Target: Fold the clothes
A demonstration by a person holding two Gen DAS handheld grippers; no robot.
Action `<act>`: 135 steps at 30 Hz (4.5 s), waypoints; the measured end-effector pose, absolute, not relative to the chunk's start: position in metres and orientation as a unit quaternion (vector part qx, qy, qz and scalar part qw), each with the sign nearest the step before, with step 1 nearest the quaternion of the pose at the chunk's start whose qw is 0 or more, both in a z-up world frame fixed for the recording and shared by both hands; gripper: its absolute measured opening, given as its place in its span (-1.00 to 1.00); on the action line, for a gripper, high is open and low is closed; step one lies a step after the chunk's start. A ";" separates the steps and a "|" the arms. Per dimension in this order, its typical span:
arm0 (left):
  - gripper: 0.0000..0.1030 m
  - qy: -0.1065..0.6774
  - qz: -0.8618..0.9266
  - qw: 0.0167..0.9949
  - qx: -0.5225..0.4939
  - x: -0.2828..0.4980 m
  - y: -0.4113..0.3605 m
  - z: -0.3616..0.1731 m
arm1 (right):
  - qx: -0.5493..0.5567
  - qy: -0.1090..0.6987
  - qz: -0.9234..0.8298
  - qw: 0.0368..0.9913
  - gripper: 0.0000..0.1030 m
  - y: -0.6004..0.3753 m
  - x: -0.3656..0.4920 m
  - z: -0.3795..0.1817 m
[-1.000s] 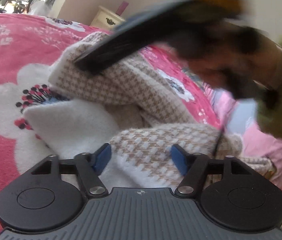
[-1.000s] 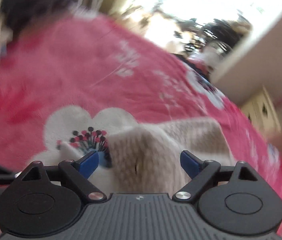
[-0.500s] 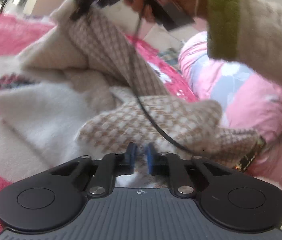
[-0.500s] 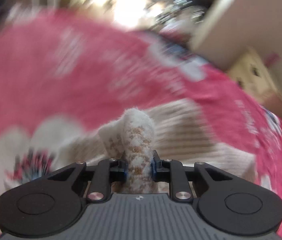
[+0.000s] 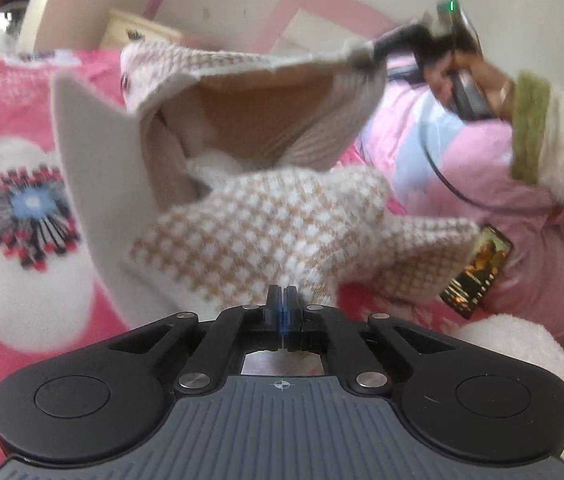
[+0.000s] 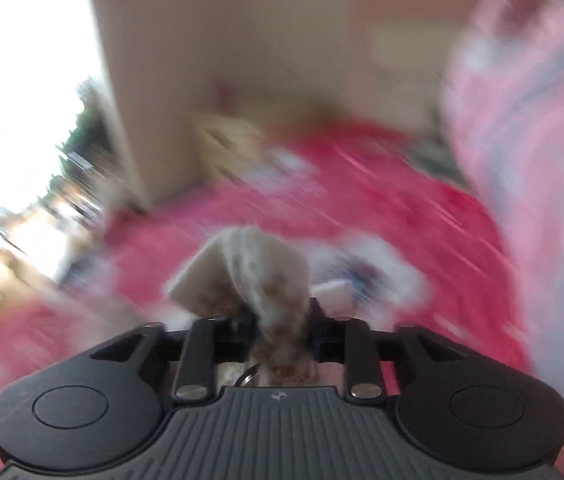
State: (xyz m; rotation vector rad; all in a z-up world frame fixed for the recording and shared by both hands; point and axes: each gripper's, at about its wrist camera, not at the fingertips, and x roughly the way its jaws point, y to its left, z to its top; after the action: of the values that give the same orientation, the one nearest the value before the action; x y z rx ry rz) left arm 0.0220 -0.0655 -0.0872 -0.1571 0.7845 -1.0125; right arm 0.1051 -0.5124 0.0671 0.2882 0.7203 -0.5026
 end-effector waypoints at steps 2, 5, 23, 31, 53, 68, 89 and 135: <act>-1.00 0.376 -0.467 0.797 -0.072 0.021 -0.065 -0.085 | 0.123 0.382 -0.261 0.878 -0.22 -0.522 0.087 0.053; -0.75 0.378 -0.460 0.800 -0.074 0.019 -0.052 -0.076 | 0.087 0.352 -0.243 0.900 -0.15 -0.503 0.055 0.066; -0.19 0.427 -0.383 0.817 -0.056 0.005 -0.060 -0.117 | -0.429 0.432 0.264 0.748 0.37 -0.230 -0.003 -0.072; -0.45 0.341 -0.330 0.876 -0.089 0.039 -0.061 -0.087 | -0.152 0.458 0.216 0.849 -0.77 -0.250 0.033 0.007; -0.25 0.374 -0.084 0.891 -0.243 0.044 0.145 -0.059 | -0.179 0.466 0.449 0.741 -0.01 -0.102 0.005 -0.058; -0.05 0.436 -0.178 0.830 -0.300 0.012 0.105 -0.082 | 0.104 0.565 0.360 0.735 0.65 -0.190 0.217 -0.082; 0.28 0.452 -0.238 0.809 -0.292 0.026 0.085 -0.094 | -0.209 0.463 0.571 0.645 0.55 -0.114 -0.067 -0.102; 0.36 0.457 -0.325 0.810 -0.173 0.017 0.058 -0.113 | -0.531 0.432 0.353 0.638 -0.48 -0.134 0.252 -0.136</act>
State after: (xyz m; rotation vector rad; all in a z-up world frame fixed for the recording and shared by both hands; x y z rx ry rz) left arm 0.0168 0.0578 -0.1131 -0.3691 0.9758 -0.6937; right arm 0.2515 -0.1340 -0.1363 -1.2126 0.9866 0.8064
